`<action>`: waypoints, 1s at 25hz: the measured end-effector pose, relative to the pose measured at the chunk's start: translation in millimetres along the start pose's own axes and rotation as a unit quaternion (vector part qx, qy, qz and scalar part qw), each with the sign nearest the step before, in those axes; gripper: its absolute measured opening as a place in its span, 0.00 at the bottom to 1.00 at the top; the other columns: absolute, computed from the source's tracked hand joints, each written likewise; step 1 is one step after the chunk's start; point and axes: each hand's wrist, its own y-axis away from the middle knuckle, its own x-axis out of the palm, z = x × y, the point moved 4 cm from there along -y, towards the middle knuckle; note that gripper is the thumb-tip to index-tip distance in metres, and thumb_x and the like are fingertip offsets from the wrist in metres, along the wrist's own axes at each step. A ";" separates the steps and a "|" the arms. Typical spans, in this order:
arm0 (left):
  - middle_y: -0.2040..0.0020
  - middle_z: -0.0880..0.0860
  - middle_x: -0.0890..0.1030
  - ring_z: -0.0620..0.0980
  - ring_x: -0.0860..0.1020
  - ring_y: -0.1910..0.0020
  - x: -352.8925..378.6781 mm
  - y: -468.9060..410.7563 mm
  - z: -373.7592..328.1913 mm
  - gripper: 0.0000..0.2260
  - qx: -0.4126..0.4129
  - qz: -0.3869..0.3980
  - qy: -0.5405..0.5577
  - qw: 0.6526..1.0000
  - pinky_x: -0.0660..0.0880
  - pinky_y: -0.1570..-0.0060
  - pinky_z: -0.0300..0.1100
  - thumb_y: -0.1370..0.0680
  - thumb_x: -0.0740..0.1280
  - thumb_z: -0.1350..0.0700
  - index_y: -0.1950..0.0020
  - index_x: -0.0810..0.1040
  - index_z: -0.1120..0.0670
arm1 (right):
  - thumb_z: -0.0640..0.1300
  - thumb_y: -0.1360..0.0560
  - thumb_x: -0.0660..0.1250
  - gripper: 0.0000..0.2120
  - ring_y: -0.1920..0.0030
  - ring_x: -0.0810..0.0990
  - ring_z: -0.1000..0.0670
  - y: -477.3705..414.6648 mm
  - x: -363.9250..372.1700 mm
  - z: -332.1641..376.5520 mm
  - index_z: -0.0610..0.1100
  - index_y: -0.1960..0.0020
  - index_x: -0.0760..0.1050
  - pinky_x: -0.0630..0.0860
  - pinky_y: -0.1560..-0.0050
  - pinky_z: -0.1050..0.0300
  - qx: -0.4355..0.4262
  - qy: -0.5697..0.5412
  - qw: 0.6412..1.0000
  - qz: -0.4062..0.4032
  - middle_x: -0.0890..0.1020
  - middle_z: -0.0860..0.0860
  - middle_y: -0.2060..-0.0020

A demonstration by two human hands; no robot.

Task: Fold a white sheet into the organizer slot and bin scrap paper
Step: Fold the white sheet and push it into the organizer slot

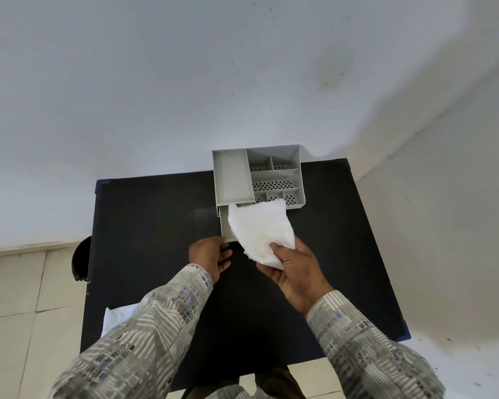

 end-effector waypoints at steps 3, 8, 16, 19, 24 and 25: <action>0.44 0.60 0.88 0.53 0.84 0.58 -7.0 0.5 7.7 0.02 0.042 -0.009 -0.047 0.998 0.82 0.52 0.53 0.18 0.68 0.60 0.48 0.81 0.55 | 0.36 0.15 0.64 0.16 0.39 0.85 0.37 0.9 -1.0 -2.0 0.46 0.29 0.76 0.87 0.57 0.51 0.000 -0.001 1.000 0.002 0.84 0.42 0.36; 0.44 0.60 0.88 0.53 0.84 0.58 -15.8 2.4 23.7 0.03 0.061 0.001 -0.062 0.996 0.83 0.45 0.57 0.18 0.68 0.60 0.48 0.82 0.55 | 0.36 0.15 0.64 0.15 0.38 0.85 0.37 1.0 0.5 -3.8 0.47 0.31 0.76 0.88 0.55 0.50 0.003 -0.001 1.000 0.000 0.83 0.43 0.36; 0.45 0.56 0.83 0.55 0.81 0.56 -30.8 28.8 3.7 0.17 0.022 0.020 -0.112 0.993 0.80 0.54 0.52 0.17 0.68 0.45 0.36 0.80 0.55 | 0.36 0.16 0.66 0.17 0.43 0.85 0.40 -9.7 -7.6 -6.9 0.45 0.29 0.76 0.86 0.63 0.54 0.012 -0.024 0.999 -0.044 0.83 0.41 0.36; 0.48 0.56 0.85 0.57 0.84 0.55 -27.2 67.1 -8.7 0.20 0.046 0.124 -0.080 0.988 0.84 0.54 0.55 0.19 0.69 0.40 0.38 0.80 0.54 | 0.40 0.16 0.66 0.15 0.45 0.86 0.42 -12.4 -3.0 -14.1 0.48 0.31 0.77 0.84 0.64 0.55 0.012 0.051 0.998 -0.022 0.85 0.43 0.38; 0.42 0.52 0.84 0.54 0.86 0.47 -27.6 76.5 -14.4 0.32 0.220 0.084 -0.235 0.943 0.88 0.56 0.54 0.28 0.81 0.61 0.30 0.70 0.48 | 0.48 0.18 0.69 0.14 0.44 0.86 0.47 -18.2 4.7 -26.4 0.52 0.33 0.77 0.88 0.54 0.51 0.001 0.267 0.964 0.011 0.85 0.50 0.39; 0.43 0.51 0.83 0.54 0.85 0.48 -29.0 71.7 -16.2 0.35 0.260 0.050 -0.291 0.919 0.88 0.55 0.55 0.30 0.82 0.61 0.30 0.67 0.45 | 0.46 0.19 0.70 0.13 0.45 0.85 0.48 -23.2 0.8 -27.4 0.52 0.34 0.77 0.88 0.54 0.50 -0.026 0.315 0.948 -0.015 0.84 0.51 0.40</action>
